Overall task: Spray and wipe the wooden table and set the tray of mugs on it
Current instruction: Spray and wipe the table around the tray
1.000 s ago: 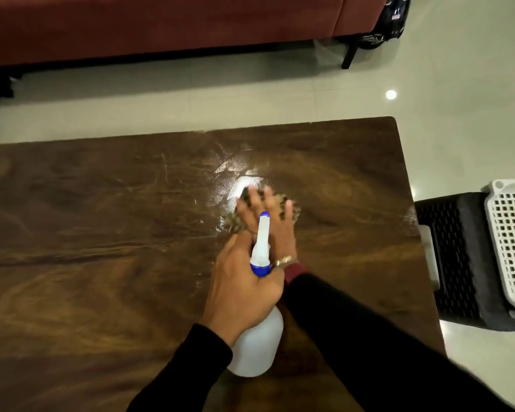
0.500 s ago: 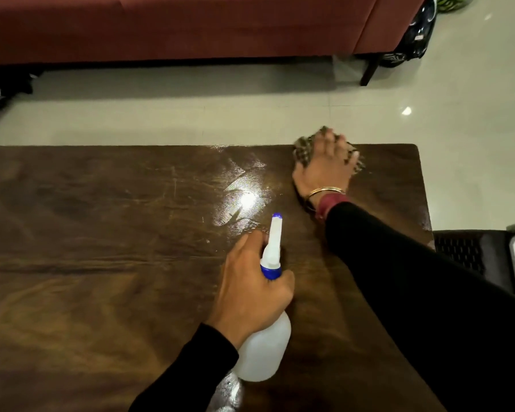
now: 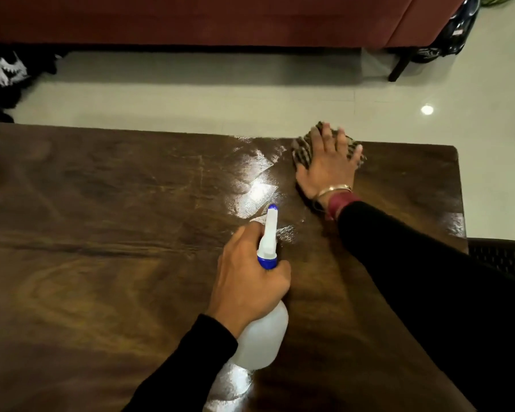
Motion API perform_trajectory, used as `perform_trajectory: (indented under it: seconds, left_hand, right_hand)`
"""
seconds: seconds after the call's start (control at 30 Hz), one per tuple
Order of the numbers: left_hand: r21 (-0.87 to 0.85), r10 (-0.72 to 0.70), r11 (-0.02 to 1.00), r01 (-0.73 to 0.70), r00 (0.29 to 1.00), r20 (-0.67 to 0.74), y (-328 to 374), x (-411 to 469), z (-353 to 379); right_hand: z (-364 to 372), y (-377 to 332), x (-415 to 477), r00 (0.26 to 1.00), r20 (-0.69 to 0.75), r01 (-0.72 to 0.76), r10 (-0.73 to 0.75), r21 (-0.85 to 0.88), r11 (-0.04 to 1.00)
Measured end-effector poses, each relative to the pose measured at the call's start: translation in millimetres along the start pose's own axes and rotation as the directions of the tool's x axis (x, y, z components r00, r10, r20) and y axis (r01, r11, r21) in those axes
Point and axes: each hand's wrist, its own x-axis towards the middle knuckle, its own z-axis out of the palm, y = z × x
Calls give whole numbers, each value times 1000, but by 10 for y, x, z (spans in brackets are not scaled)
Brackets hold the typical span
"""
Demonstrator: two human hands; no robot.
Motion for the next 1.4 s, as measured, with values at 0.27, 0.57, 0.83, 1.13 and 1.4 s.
perform_trajectory:
  seconds: [0.27,0.57,0.83,1.13,1.4]
  left_hand:
    - [6,7,1000,-7,1000,0,-342,-247,-345]
    - [-37,-158,986,162,983,95,-818,-937,-432]
    - [-57,-68,996,73,994,88,-860,-1270,-534]
    - [-9,-51,999,52,994,97,-1060,-1666,-676]
    - [-10,-43,999,43,996,79,-1220,-2154,-550]
  right_hand:
    - [533,-867,-1155,791,133,610,-597,-94,787]
    - [163,196,-836,997,52,66,-62,-64,996]
    - [678,-842,-1618,901,55,435,-431,-123,892]
    - [511,98,-1966,984,90,160,-153,-69,985]
    - [968,-1049,-2602,926,60,375,-372,-48,926]
